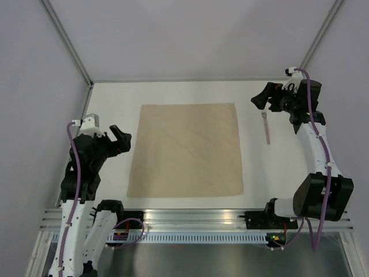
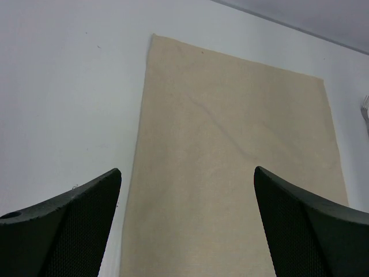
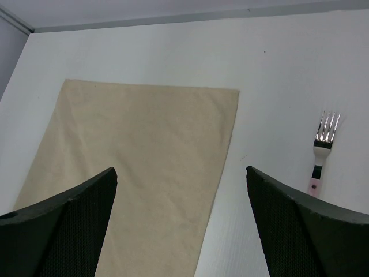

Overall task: Fold the napkin, place the utensils inside, and roll it up
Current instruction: Fold the napkin

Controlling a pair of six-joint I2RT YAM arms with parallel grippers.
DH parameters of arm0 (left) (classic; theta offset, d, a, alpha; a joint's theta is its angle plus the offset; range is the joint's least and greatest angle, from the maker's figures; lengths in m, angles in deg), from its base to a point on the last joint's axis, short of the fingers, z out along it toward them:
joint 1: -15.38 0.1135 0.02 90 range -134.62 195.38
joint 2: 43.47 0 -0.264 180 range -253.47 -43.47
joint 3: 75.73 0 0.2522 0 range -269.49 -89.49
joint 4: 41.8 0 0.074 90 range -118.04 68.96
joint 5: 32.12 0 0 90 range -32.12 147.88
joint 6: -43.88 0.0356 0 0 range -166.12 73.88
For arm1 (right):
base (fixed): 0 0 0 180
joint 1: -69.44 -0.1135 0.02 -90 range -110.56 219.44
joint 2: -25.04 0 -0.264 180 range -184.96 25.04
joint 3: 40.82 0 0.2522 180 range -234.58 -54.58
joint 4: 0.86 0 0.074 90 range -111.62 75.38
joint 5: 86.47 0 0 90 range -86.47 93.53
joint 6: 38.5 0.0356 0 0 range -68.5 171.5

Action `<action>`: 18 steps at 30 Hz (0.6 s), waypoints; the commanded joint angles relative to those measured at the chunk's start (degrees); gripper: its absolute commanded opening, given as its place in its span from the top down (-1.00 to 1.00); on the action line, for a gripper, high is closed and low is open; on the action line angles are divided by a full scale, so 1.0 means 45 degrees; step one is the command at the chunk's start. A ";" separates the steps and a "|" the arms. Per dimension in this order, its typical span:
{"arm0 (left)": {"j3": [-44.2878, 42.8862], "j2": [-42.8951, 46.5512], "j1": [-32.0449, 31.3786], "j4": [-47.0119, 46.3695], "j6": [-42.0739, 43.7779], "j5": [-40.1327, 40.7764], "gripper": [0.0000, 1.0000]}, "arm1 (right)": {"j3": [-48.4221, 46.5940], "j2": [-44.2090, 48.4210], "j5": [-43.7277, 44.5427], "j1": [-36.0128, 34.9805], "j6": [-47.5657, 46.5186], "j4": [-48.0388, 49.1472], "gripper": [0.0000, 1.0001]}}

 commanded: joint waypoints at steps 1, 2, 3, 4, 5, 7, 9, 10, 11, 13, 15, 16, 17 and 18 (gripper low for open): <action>0.0010 -0.0012 0.0057 -0.0045 0.0453 -0.0411 -0.99 | 0.0035 0.0501 0.0173 0.0004 -0.0074 0.0185 -0.96; 0.0010 -0.0012 0.0057 -0.0026 0.0453 -0.0449 -0.99 | 0.0054 0.0559 0.0231 0.0004 -0.0093 0.0185 -0.96; 0.0029 0.0007 0.0057 -0.0045 0.0453 -0.0469 -0.99 | 0.0074 0.0579 0.0271 0.0004 -0.0132 0.0185 -0.96; 0.0029 0.0008 0.0057 -0.0045 0.0453 -0.0508 -0.99 | 0.0093 0.0618 0.0290 0.0004 -0.0152 0.0205 -0.96; 0.0029 -0.0012 0.0057 -0.0065 0.0473 -0.0508 -0.99 | 0.0132 0.0657 0.0329 0.0004 -0.0210 0.0224 -0.96; 0.0029 0.0007 0.0057 -0.0045 0.0473 -0.0605 -0.99 | 0.0172 0.0696 0.0194 0.0004 -0.0308 0.0185 -0.96; 0.0010 0.0008 0.0057 -0.0084 0.0512 -0.0703 -0.99 | 0.0191 0.0716 -0.0118 -0.0015 -0.0464 0.0185 -0.96; -0.0009 -0.0012 0.0057 -0.0123 0.0512 -0.0703 -0.99 | 0.0211 0.0735 -0.0352 -0.0015 -0.0465 0.0166 -0.96; -0.0048 -0.0031 0.0057 -0.0181 0.0512 -0.0742 -0.99 | 0.0230 0.0774 -0.0373 -0.0151 -0.0523 0.0185 -0.96; -0.0418 -0.0226 0.0057 -0.0221 0.0493 -0.0976 -0.99 | 0.0211 0.0910 0.0265 -0.0927 -0.0834 0.0205 -0.96; -0.1120 -0.0460 0.0057 -0.0260 0.0415 -0.1152 -0.99 | 0.0016 0.0950 0.1340 -0.2041 -0.1534 -0.0008 -0.95; -0.1432 -0.0751 0.0057 -0.0260 0.0337 -0.1211 -0.99 | -0.0042 0.0931 0.1887 -0.3825 -0.1752 -0.0087 -0.94; -0.2112 -0.0889 0.0057 -0.0260 0.0297 -0.1289 -0.99 | -0.0198 0.0795 0.3149 -0.4771 -0.1928 -0.0127 -0.92; -0.2506 -0.1046 0.0077 -0.0202 0.0258 -0.1309 -0.99 | -0.0257 0.0659 0.3684 -0.5651 -0.2452 -0.0166 -0.92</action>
